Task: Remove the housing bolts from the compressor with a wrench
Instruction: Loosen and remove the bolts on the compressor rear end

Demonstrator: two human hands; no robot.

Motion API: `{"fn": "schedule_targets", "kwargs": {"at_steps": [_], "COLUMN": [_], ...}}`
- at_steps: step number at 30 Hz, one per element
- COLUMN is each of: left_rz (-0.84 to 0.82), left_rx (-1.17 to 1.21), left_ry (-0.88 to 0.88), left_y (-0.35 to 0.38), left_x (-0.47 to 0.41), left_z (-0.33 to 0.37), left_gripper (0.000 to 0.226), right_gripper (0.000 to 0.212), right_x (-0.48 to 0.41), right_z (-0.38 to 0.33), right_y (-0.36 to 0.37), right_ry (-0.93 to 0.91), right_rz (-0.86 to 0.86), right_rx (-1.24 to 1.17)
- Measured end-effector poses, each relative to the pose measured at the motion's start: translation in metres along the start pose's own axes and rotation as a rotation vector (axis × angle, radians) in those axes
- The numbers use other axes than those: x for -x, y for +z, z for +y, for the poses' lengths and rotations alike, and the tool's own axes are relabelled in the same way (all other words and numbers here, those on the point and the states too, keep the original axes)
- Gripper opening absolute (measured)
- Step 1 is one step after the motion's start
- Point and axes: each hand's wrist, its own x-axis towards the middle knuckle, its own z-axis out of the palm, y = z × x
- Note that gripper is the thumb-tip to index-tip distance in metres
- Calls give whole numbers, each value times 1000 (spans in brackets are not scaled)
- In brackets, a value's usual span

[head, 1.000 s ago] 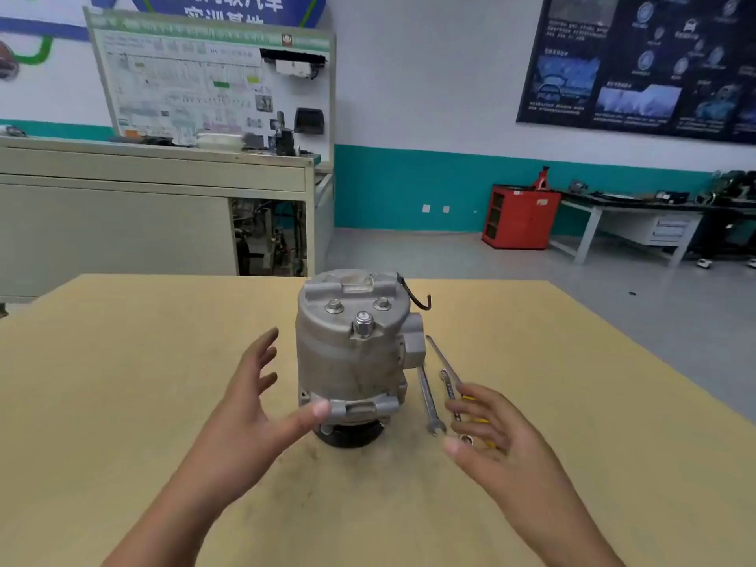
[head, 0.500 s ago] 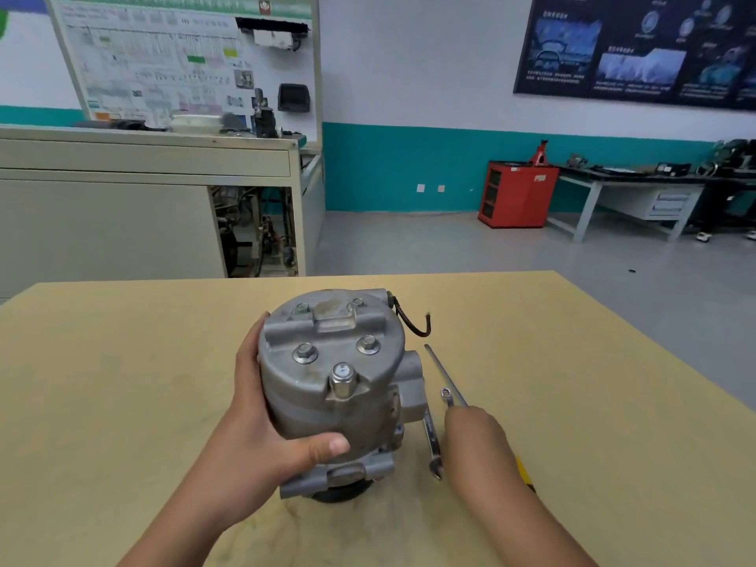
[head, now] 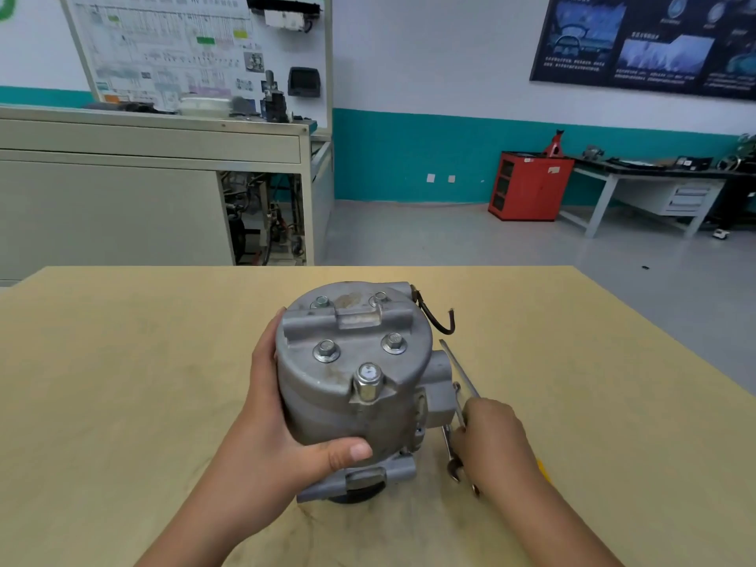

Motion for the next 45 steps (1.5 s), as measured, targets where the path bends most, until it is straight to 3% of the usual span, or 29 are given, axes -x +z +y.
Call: {"fn": "schedule_targets", "kwargs": {"at_steps": [3, 8, 11, 14, 21, 26, 30, 37, 39, 45], "left_rz": [-4, 8, 13, 9, 65, 114, 173, 204, 206, 205], "left_rx": [-7, -22, -23, -26, 20, 25, 59, 68, 66, 40], "left_ry": [-5, -14, -24, -27, 66, 188, 159, 133, 132, 132], "left_y": [-1, 0, 0, 0, 8, 15, 19, 22, 23, 21], "left_x": [0, 0, 1, 2, 5, -1, -4, -5, -5, -7], "left_z": [-2, -2, -1, -1, 6, 21, 24, 27, 27, 27], "left_gripper": [116, 116, 115, 118, 125, 102, 85, 77, 77, 77], "right_gripper": [9, 15, 14, 3, 22, 35, 24, 16, 26, 12], "right_x": [3, 19, 32, 42, 42, 42, 40, 54, 58, 66], "right_z": [13, 14, 7, -5, -24, -30, -32, -38, -41, -51], "right_y": [-9, -62, -91, -109, -117, -116, -115, -102, -96, -85], "right_ry": [36, 2, -138, -196, -186, -370, -415, -515, -516, -433], "right_rz": [96, 83, 35, 35, 93, -194, -301, 63, 122, 282], "right_rx": [-522, -1414, -1706, -1839, -1958, -1939, -1975, -1581, -1529, -1481]}}
